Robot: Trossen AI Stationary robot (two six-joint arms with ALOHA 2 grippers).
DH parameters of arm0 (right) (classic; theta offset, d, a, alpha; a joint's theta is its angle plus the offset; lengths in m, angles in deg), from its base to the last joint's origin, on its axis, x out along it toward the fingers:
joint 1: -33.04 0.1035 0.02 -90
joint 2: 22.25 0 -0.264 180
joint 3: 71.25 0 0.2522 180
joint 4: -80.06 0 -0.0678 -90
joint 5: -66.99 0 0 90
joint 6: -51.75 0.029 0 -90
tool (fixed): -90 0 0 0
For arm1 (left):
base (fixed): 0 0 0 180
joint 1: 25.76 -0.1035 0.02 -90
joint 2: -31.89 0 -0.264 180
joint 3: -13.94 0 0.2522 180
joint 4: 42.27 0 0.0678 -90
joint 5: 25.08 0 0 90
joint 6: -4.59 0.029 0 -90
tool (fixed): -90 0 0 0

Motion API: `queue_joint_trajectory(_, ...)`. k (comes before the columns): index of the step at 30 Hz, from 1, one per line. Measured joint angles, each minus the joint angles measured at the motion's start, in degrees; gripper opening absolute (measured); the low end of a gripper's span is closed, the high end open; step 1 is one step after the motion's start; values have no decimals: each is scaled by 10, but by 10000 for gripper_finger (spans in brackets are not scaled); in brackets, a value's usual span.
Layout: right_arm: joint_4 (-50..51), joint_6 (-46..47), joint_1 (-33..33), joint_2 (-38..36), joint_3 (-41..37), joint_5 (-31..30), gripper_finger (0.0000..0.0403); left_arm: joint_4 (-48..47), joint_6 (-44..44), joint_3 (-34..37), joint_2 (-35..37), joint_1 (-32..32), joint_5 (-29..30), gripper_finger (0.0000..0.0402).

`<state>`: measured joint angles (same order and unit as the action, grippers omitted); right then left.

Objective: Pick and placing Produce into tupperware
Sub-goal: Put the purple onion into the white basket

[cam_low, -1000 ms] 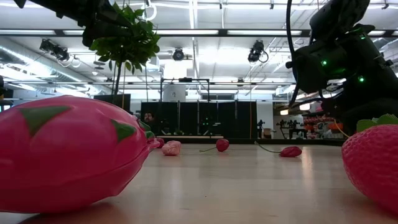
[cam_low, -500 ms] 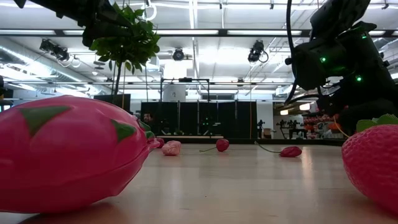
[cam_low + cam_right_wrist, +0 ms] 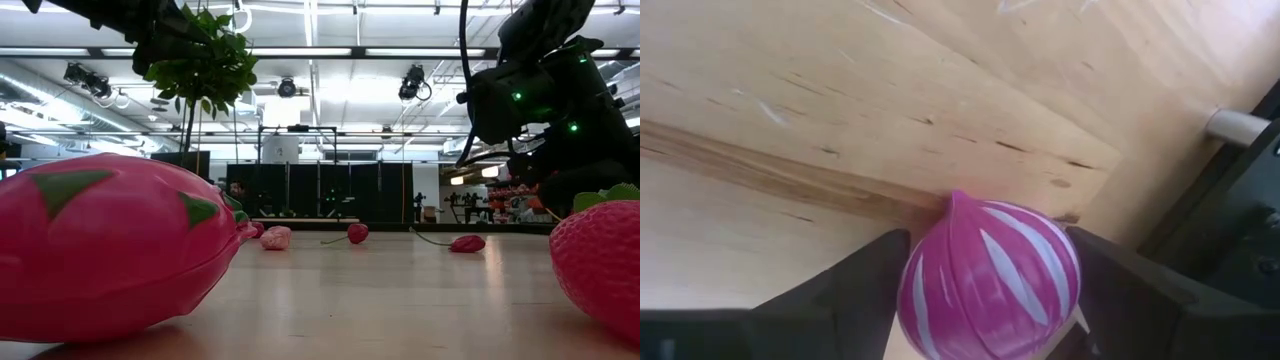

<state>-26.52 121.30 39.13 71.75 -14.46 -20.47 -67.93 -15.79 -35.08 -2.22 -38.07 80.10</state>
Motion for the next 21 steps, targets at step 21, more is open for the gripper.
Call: queue_joint_trajectory(21,-1,-13,1,3,136,136,269,0,0,0,0,0,0,151)
